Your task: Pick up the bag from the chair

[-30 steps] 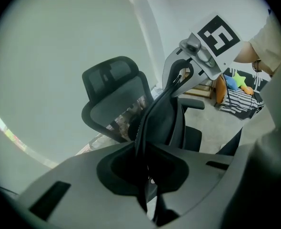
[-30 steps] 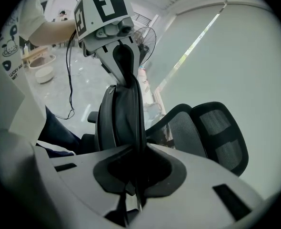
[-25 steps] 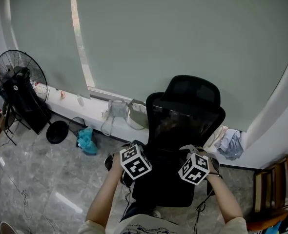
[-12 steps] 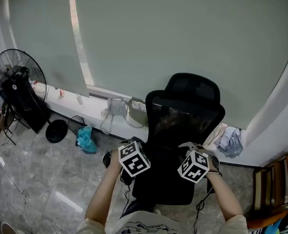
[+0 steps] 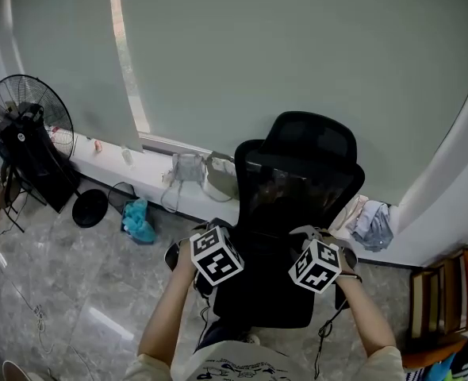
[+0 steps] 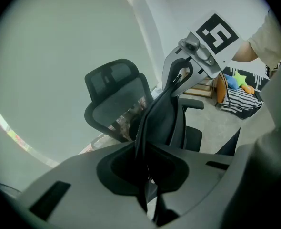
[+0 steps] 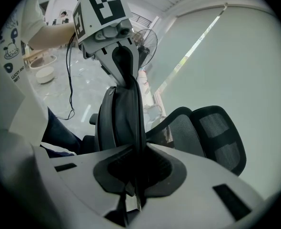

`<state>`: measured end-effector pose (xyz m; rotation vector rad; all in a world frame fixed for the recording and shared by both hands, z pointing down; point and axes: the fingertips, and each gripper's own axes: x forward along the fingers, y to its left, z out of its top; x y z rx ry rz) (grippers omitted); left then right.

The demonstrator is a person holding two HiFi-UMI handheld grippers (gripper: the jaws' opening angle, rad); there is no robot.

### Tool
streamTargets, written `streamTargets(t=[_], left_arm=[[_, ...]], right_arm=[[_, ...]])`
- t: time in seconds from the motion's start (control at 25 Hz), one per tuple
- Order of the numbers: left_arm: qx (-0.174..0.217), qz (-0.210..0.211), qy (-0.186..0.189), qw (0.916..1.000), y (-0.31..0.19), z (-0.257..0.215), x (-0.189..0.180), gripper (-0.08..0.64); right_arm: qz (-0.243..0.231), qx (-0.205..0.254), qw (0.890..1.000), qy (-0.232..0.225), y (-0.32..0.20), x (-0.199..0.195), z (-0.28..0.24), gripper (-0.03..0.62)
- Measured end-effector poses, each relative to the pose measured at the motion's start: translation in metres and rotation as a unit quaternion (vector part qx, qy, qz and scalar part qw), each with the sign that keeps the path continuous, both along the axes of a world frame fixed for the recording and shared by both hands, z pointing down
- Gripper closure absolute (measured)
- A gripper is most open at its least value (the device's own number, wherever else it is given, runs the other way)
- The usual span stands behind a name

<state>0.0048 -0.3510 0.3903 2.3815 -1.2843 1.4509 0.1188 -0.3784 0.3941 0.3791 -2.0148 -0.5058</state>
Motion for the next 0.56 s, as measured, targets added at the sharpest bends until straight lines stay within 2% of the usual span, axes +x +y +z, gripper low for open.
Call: streamTargets(t=[0.56], left_arm=[[-0.003,-0.001,-0.001,1.0,0.0046,0.0036,0.0034,0.52]], right_arm=[[-0.002,0.0,1.0,0.002,0.0044,0.0046,0.0022,0.535]])
